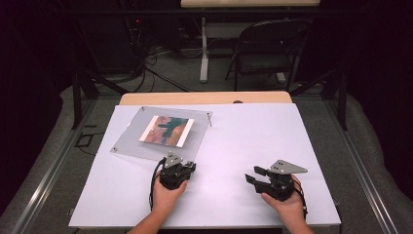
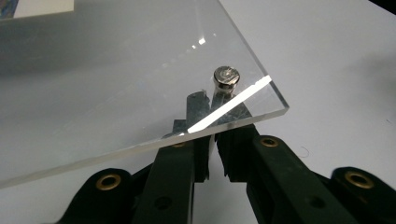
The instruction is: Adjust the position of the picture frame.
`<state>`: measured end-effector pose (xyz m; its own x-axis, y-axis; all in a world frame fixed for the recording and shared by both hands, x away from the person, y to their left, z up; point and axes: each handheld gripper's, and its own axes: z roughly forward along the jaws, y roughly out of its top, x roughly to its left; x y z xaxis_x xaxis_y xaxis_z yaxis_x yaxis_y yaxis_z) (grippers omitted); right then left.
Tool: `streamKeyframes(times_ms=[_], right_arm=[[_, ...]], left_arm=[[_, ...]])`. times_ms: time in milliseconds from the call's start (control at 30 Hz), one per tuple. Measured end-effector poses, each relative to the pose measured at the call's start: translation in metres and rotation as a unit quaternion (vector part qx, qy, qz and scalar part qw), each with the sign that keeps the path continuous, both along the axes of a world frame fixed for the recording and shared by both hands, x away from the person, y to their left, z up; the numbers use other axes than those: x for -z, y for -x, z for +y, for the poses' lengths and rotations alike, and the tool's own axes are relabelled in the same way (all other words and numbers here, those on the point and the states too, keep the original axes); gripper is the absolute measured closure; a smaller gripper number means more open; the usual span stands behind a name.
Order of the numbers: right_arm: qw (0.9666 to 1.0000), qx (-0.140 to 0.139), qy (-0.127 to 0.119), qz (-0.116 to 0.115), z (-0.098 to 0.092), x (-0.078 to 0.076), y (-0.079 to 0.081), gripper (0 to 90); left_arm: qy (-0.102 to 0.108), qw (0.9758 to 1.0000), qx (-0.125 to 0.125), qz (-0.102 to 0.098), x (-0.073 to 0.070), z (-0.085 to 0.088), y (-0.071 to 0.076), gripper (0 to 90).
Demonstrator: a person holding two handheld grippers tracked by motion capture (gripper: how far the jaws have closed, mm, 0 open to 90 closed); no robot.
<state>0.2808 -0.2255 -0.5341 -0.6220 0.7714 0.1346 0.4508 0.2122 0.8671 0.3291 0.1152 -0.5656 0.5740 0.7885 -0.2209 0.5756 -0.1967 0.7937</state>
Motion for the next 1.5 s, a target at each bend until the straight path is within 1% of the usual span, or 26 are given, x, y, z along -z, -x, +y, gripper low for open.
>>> streamKeyframes(times_ms=[67, 100, 200, 300, 367, 433, 533, 600, 633, 667, 700, 733, 767, 800, 833, 867, 933, 967, 1033, 1067, 1133, 1200, 1267, 1400, 1500], right_arm=[[1.0, 0.001, -0.001, 0.002, 0.0, 0.0, 0.0, 51.1], [1.0, 0.002, -0.005, 0.002, -0.001, 0.0, 0.0, 51.0], [1.0, 0.001, -0.003, 0.006, -0.002, 0.001, -0.001, 51.0], [0.9999, 0.001, -0.006, 0.009, -0.002, 0.001, -0.002, 51.0], [0.9999, 0.002, -0.008, 0.009, -0.002, 0.001, -0.002, 51.0], [0.9999, 0.003, -0.009, 0.008, -0.002, 0.001, -0.002, 51.0], [0.9999, 0.002, -0.008, 0.007, -0.002, 0.002, -0.003, 51.0], [1.0, 0.001, -0.005, 0.008, -0.001, 0.001, -0.003, 51.3], [1.0, 0.001, -0.005, 0.007, -0.001, 0.001, -0.003, 51.6], [1.0, 0.0, -0.004, 0.006, 0.0, 0.0, -0.003, 52.5], [1.0, 0.0, -0.004, 0.006, 0.0, 0.0, -0.003, 52.5], [1.0, -0.004, 0.003, 0.0, 0.002, 0.0, -0.004, 54.1], [1.0, -0.005, 0.005, -0.003, 0.003, -0.001, -0.005, 54.7], [1.0, -0.005, 0.005, -0.003, 0.003, -0.001, -0.005, 54.7], [1.0, -0.005, 0.006, -0.005, 0.005, -0.001, -0.006, 55.1], [0.9998, -0.009, 0.013, -0.01, 0.008, -0.003, -0.01, 56.5], [0.9998, -0.011, 0.015, -0.009, 0.009, -0.003, -0.011, 57.0], [0.9995, -0.016, 0.024, -0.012, 0.013, -0.004, -0.017, 58.8], [0.9995, -0.017, 0.025, -0.011, 0.014, -0.004, -0.019, 59.5], [0.9994, -0.02, 0.026, -0.013, 0.018, -0.006, -0.026, 60.6], [0.9994, -0.02, 0.025, -0.014, 0.02, -0.006, -0.028, 60.7], [0.9992, -0.023, 0.025, -0.02, 0.029, -0.009, -0.04, 61.1], [0.9992, -0.024, 0.025, -0.021, 0.032, -0.009, -0.043, 61.1], [0.999, -0.03, 0.025, -0.023, 0.046, -0.011, -0.057, 61.7], [0.9988, -0.036, 0.023, -0.025, 0.056, -0.011, -0.066, 61.9]], left_arm=[[0.0, 1.0, -0.002, 0.002, 0.0, 0.0, 0.0, 80.9], [-0.004, 1.0, -0.004, 0.003, 0.0, -0.001, 0.0, 80.9], [-0.009, 0.9999, 0.0, 0.005, 0.0, -0.002, 0.0, 84.1], [-0.007, 1.0, 0.001, 0.004, 0.0, -0.001, -0.001, 84.5], [-0.013, 0.9999, 0.001, 0.001, 0.0, -0.002, 0.0, 85.1], [-0.006, 1.0, 0.004, 0.002, -0.002, 0.0, 0.0, 85.2], [-0.003, 1.0, 0.005, 0.003, -0.006, 0.002, 0.001, 85.4], [-0.002, 0.9999, 0.008, 0.009, -0.009, 0.007, 0.003, 85.5], [0.0, 0.9999, 0.007, 0.009, -0.01, 0.009, 0.004, 85.5], [0.007, 0.9999, 0.008, 0.01, -0.014, 0.014, 0.006, 85.5], [0.007, 0.9999, 0.008, 0.01, -0.014, 0.014, 0.006, 85.5], [0.011, 0.9999, 0.006, 0.011, -0.017, 0.016, 0.007, 85.6], [0.023, 0.9997, 0.005, 0.01, -0.023, 0.023, 0.009, 85.6], [0.023, 0.9997, 0.005, 0.01, -0.023, 0.023, 0.009, 85.6], [0.035, 0.9993, 0.002, 0.01, -0.026, 0.028, 0.01, 85.6], [0.042, 0.999, 0.005, 0.013, -0.029, 0.034, 0.012, 85.6], [0.042, 0.999, 0.004, 0.015, -0.031, 0.037, 0.013, 85.6], [0.044, 0.9989, 0.002, 0.016, -0.032, 0.039, 0.015, 85.6], [0.045, 0.9988, 0.004, 0.018, -0.034, 0.043, 0.017, 85.6], [0.047, 0.9987, 0.002, 0.02, -0.034, 0.047, 0.019, 85.7], [0.047, 0.9987, 0.003, 0.021, -0.034, 0.05, 0.021, 85.7], [0.047, 0.9986, 0.004, 0.022, -0.035, 0.053, 0.024, 85.7], [0.049, 0.9986, 0.006, 0.022, -0.036, 0.055, 0.028, 85.7], [0.056, 0.9981, 0.012, 0.022, -0.038, 0.06, 0.036, 85.7], [0.061, 0.9977, 0.016, 0.023, -0.04, 0.063, 0.045, 85.7]])
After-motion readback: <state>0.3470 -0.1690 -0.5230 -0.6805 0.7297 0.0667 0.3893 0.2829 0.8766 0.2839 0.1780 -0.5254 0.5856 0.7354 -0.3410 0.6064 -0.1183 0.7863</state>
